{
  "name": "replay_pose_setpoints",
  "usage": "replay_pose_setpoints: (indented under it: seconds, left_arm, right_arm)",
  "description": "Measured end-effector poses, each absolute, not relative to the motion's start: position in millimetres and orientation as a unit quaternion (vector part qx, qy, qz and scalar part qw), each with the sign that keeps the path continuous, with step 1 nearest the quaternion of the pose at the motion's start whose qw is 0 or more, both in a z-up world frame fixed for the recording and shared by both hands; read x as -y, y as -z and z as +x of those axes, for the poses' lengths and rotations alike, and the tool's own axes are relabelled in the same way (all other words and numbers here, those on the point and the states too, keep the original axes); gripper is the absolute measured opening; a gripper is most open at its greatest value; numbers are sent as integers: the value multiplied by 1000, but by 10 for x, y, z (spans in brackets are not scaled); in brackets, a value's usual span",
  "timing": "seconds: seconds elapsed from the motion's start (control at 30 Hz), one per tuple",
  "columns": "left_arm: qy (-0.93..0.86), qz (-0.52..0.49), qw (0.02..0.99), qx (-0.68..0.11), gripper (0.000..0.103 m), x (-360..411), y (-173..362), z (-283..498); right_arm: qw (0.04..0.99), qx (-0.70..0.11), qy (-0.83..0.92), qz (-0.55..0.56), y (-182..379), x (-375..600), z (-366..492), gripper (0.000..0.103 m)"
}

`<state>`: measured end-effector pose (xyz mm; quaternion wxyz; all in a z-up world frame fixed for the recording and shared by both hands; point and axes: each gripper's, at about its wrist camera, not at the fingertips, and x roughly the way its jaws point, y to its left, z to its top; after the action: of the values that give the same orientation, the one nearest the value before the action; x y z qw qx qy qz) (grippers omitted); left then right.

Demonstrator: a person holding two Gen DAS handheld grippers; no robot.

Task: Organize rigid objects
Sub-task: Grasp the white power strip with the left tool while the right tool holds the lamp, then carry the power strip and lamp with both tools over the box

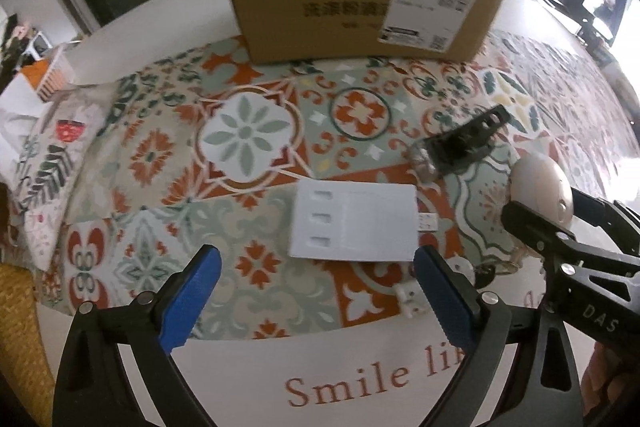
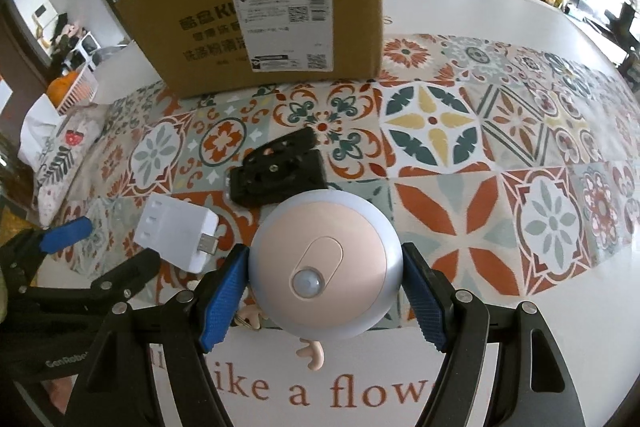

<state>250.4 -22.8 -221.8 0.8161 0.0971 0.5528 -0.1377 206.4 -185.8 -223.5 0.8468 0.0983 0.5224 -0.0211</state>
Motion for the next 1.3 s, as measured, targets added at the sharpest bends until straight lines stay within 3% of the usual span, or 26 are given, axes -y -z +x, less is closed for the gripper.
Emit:
replay_pose_setpoints:
  seconds: [0.43, 0.63, 0.83, 1.3]
  left_arm:
    - [161, 109, 798, -571, 90, 369, 2450, 2594]
    - [166, 110, 793, -575, 75, 393, 2531, 2659]
    - [176, 111, 802, -560, 75, 424, 2502, 2634]
    - [160, 81, 860, -478, 75, 345, 1864, 2410]
  right_arm:
    - [838, -534, 28, 109, 2355, 1955, 2054, 75]
    - [835, -538, 27, 114, 2398, 1938, 2064, 75]
    - [839, -531, 31, 116, 2353, 1963, 2046, 74]
    - [865, -482, 8, 135, 1893, 1970, 1919, 75]
